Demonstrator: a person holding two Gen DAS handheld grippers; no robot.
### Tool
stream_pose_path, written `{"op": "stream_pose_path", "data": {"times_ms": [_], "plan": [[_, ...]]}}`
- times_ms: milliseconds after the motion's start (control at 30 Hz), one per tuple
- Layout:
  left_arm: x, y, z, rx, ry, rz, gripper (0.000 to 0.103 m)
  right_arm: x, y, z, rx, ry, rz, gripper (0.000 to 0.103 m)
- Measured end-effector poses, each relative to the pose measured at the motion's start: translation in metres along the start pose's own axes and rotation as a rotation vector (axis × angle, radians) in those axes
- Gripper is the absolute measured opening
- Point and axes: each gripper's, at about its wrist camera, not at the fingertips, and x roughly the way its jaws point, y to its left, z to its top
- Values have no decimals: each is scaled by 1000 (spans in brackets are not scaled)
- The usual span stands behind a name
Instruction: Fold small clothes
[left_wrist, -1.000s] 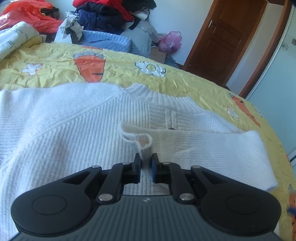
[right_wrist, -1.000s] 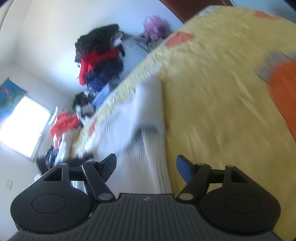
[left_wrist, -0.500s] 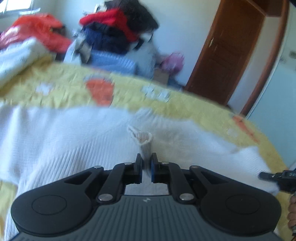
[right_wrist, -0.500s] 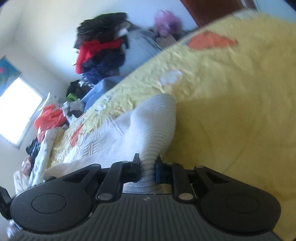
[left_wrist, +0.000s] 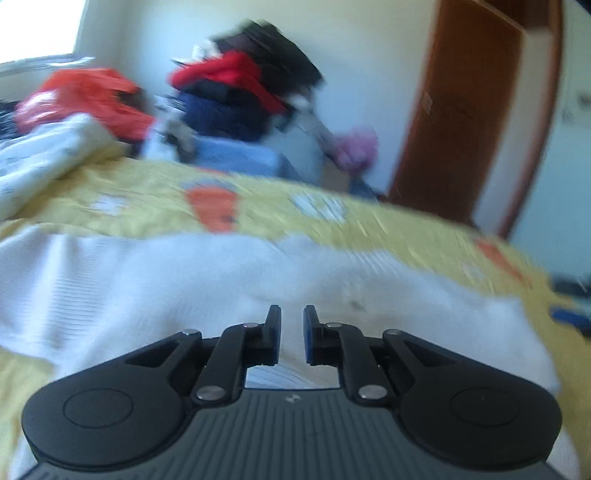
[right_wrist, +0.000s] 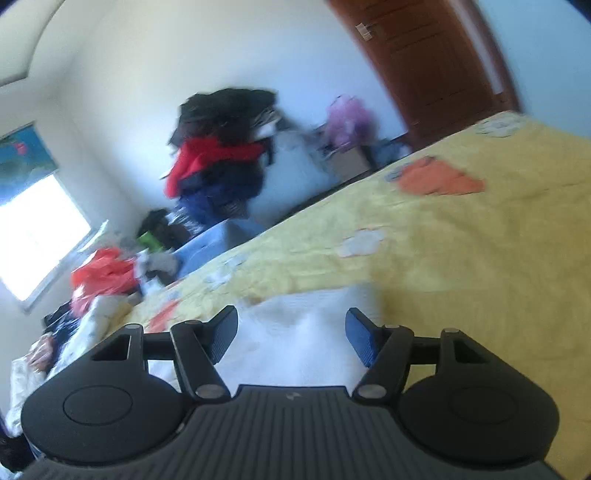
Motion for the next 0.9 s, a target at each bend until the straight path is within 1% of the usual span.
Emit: {"op": "stream_pose_path", "data": {"times_ms": [33, 67, 133, 167, 200, 267, 367, 433, 500, 567, 600, 633, 667, 700, 733, 767, 800, 833, 867, 900], "plan": [[9, -8, -2, 21, 17, -4, 11, 17, 7, -3, -28, 47, -7, 69], [18, -13, -5, 27, 35, -5, 11, 30, 12, -7, -62, 76, -25, 66], [38, -16, -11, 18, 88, 5, 11, 54, 15, -18, -110, 114, -95, 65], [45, -12, -15, -2, 103, 2, 11, 63, 15, -24, -139, 126, -136, 65], [45, -6, -20, -26, 78, -19, 11, 69, 13, -29, -159, 125, -160, 63], [45, 6, -25, -56, 54, -60, 11, 69, 11, -40, -193, 79, -145, 63], [46, 22, -29, -141, 43, -116, 11, 70, 19, -58, -302, 43, -169, 63], [49, 23, -28, -164, 42, -130, 11, 75, 27, -61, -351, 50, -197, 68], [47, 22, -26, -153, 45, -135, 11, 78, 35, -64, -406, 59, -225, 72], [32, 29, -23, -169, 43, -128, 12, 78, 38, -64, -420, 62, -233, 72], [20, 35, -21, -183, 32, -120, 12, 75, 37, -65, -414, 61, -228, 72], [4, 46, -20, -201, 1, -124, 13, 75, 37, -64, -406, 59, -221, 72], [-13, 61, -19, -219, -42, -128, 17, 75, 37, -64, -399, 57, -215, 72], [-32, 78, -19, -244, -91, -116, 25, 75, 37, -64, -394, 54, -210, 73], [-49, 99, -19, -276, -138, -86, 31, 76, 36, -64, -389, 53, -205, 74], [-65, 121, -20, -315, -181, -39, 50, 77, 36, -63, -387, 53, -202, 74], [-82, 148, -22, -372, -231, 33, 71, 77, 36, -63, -388, 55, -199, 75], [-97, 172, -25, -436, -278, 110, 78, 78, 37, -63, -390, 57, -196, 77], [-114, 202, -30, -524, -333, 206, 82, 78, 36, -62, -391, 58, -194, 78], [-128, 231, -36, -612, -377, 279, 82, 78, 36, -62, -392, 60, -192, 79]]}}
